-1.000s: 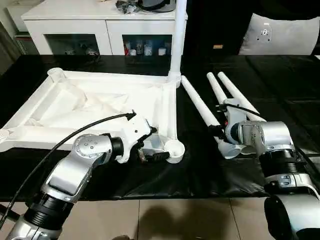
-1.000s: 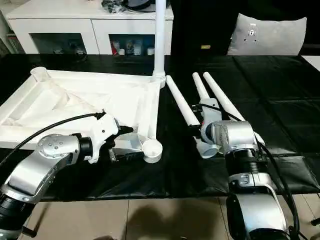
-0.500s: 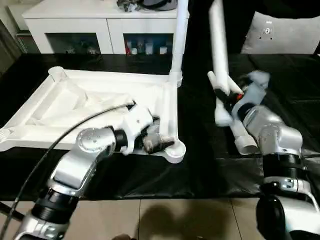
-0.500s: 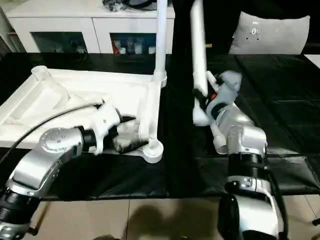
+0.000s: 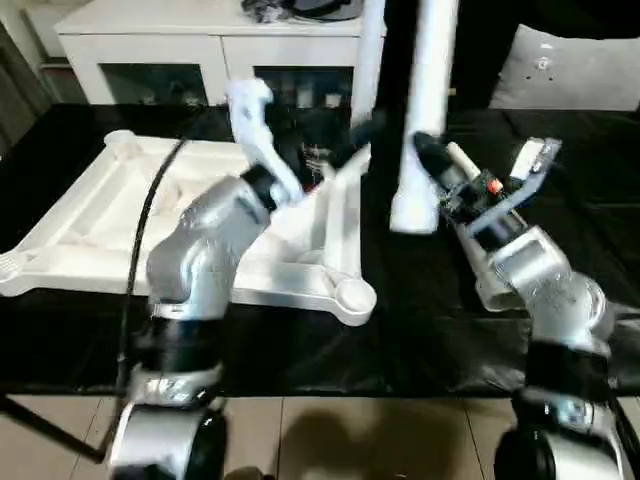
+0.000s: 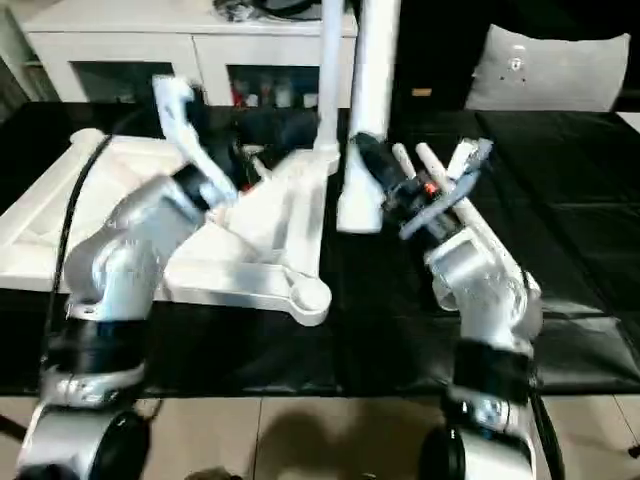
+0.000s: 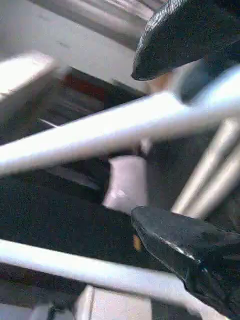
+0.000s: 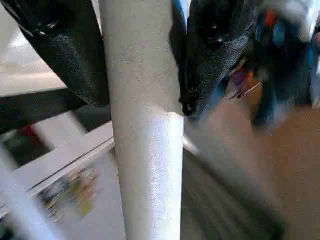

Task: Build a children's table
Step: Pick table leg

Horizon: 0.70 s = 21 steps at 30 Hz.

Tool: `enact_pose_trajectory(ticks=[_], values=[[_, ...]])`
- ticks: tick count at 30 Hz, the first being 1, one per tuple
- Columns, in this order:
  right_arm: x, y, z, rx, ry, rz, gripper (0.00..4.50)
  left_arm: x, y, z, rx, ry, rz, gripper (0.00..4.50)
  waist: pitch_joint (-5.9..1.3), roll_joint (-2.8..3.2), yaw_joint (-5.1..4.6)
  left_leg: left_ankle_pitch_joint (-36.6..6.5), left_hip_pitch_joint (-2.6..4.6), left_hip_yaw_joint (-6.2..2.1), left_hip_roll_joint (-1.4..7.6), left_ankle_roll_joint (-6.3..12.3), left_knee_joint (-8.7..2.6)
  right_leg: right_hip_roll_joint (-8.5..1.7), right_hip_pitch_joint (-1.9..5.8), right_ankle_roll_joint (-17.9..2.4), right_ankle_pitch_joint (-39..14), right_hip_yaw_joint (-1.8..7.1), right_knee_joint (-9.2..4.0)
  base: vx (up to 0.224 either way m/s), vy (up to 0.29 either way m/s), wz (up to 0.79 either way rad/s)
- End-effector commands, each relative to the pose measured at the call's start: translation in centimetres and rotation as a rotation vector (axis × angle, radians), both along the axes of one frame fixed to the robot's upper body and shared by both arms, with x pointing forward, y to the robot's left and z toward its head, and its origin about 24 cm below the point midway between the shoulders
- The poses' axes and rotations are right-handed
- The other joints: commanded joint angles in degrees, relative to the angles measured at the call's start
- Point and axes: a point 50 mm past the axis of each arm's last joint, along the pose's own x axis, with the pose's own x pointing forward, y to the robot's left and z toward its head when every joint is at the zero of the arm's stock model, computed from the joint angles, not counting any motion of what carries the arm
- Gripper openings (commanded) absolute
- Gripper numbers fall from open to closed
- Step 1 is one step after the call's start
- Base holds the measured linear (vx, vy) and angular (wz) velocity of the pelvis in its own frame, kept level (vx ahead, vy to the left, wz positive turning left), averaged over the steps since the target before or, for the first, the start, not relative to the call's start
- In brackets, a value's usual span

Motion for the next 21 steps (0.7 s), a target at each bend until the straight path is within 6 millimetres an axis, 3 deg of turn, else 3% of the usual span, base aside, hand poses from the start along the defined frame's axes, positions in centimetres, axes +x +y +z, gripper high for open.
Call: enact_pose_trajectory(ticks=[1, 10, 13, 21], values=[[-0.6, 1.0, 0.8, -0.003, -0.051, 0.076, 1.83, -0.2, -0.5, 0.5, -0.062, 0.026, -0.04, 4.5, -3.89, -1.06, 0.56, -4.03, -0.03, -0.64, 2.29, 4.49, -3.31, -3.8, 3.63, -11.64, -7.51, 2.66, -4.49, 0.0, 0.0, 0.0], [-1.6, 2.4, 0.3, -0.017, -0.046, 0.164, 1.83, -0.4, -1.0, 0.6, -0.094, 0.067, -0.074, 4.5, -3.82, -1.06, 1.01, -3.78, -0.03, -0.78, 2.43, 3.63, -3.57, -3.81, 3.58, -9.56, -7.73, 2.73, -4.68, 0.0, 0.0, 0.0], [-1.8, 3.2, -0.6, -0.141, -0.053, 0.163, 1.83, -0.5, -1.2, 0.6, -0.096, 0.074, -0.087, 4.5, -3.79, -1.03, 1.08, -3.85, -0.04, -0.8, 2.47, 3.21, -3.62, -3.85, 3.53, -9.3, -7.79, 2.73, -4.71, 0.0, 0.0, 0.0], [-1.1, 5.6, -1.9, -0.452, -0.197, -0.015, 1.82, 0.1, -1.8, -1.3, -0.017, 0.164, -0.004, 3.75, -3.71, -0.89, 0.91, -5.27, 0.03, -0.95, 2.54, 1.48, -3.76, -4.0, 3.37, -7.57, -9.22, 2.8, -4.91, 0.0, 0.0, 0.0]])
